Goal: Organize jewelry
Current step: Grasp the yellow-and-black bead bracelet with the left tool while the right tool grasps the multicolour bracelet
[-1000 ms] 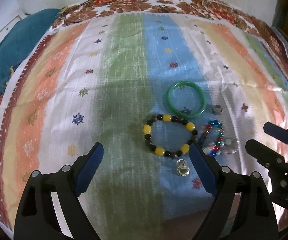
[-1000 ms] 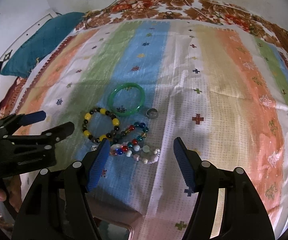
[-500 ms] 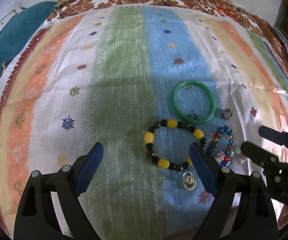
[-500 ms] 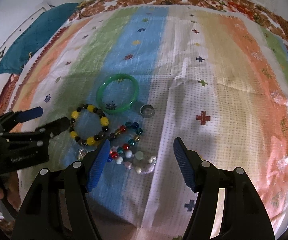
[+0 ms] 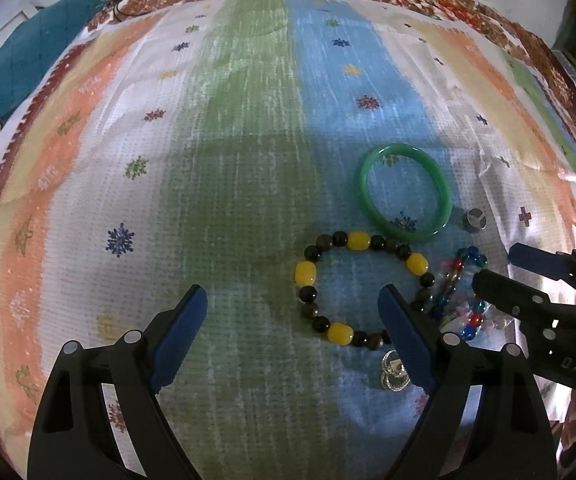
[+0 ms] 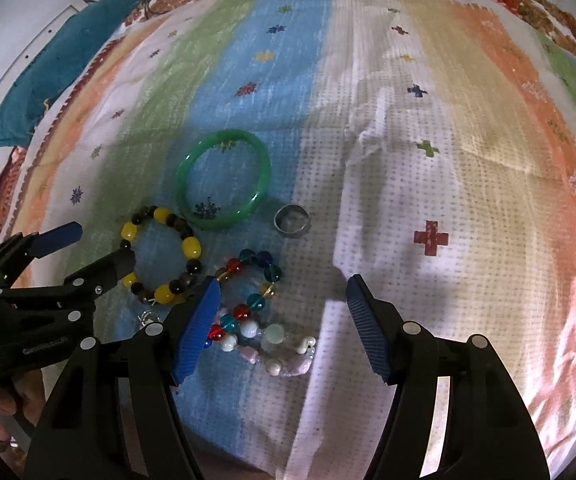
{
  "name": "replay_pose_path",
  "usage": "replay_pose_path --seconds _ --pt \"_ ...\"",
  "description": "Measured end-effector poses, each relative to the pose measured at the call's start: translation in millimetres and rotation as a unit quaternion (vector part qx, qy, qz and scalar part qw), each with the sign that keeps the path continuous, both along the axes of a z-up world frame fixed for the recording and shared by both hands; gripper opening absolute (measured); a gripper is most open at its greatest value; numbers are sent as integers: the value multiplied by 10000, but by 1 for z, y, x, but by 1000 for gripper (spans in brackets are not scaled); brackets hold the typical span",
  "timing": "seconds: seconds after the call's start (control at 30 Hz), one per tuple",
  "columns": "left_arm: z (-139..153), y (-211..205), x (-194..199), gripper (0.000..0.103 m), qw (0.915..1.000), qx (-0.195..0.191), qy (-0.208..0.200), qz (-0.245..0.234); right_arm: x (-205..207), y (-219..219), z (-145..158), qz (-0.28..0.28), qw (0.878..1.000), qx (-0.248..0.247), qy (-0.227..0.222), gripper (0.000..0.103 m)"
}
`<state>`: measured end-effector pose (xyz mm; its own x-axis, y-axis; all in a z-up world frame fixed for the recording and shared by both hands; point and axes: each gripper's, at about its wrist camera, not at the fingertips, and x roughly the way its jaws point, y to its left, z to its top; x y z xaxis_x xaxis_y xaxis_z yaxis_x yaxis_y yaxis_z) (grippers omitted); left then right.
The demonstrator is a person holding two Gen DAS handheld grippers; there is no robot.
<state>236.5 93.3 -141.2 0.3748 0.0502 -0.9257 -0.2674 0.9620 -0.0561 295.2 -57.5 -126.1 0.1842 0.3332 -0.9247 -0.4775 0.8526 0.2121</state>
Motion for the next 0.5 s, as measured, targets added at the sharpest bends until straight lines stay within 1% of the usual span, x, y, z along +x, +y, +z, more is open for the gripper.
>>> replay_pose_path --seconds 0.1,0.13,0.2,0.3,0.37,0.4,0.43,0.47,0.5 --pt "-6 6 1 81 9992 -356 125 136 3 3 -3 -2 10000 -85 -31 66" --pt "-7 6 1 80 9990 -383 136 161 4 4 -4 -8 9999 -113 -26 66" --pt "-9 6 1 79 9992 -331 153 187 4 7 -5 37 9998 -191 -60 66" --pt "-13 1 1 77 9996 -152 202 139 2 11 -7 121 9993 -331 -156 65" --pt "-15 -4 2 76 9997 28 231 51 1 13 -8 148 9983 -508 -249 59" --pt "-16 -6 2 74 9996 124 252 8 1 13 -9 121 9975 -620 -303 52" --pt "-17 -6 1 70 9995 197 257 -16 2 12 -9 88 9975 -632 -301 48" --pt "-16 -6 1 68 9995 203 246 -19 4 10 -9 49 9978 -609 -267 46" --pt "-17 -4 1 64 9995 202 234 -9 6 8 -9 6 9979 -605 -248 41"
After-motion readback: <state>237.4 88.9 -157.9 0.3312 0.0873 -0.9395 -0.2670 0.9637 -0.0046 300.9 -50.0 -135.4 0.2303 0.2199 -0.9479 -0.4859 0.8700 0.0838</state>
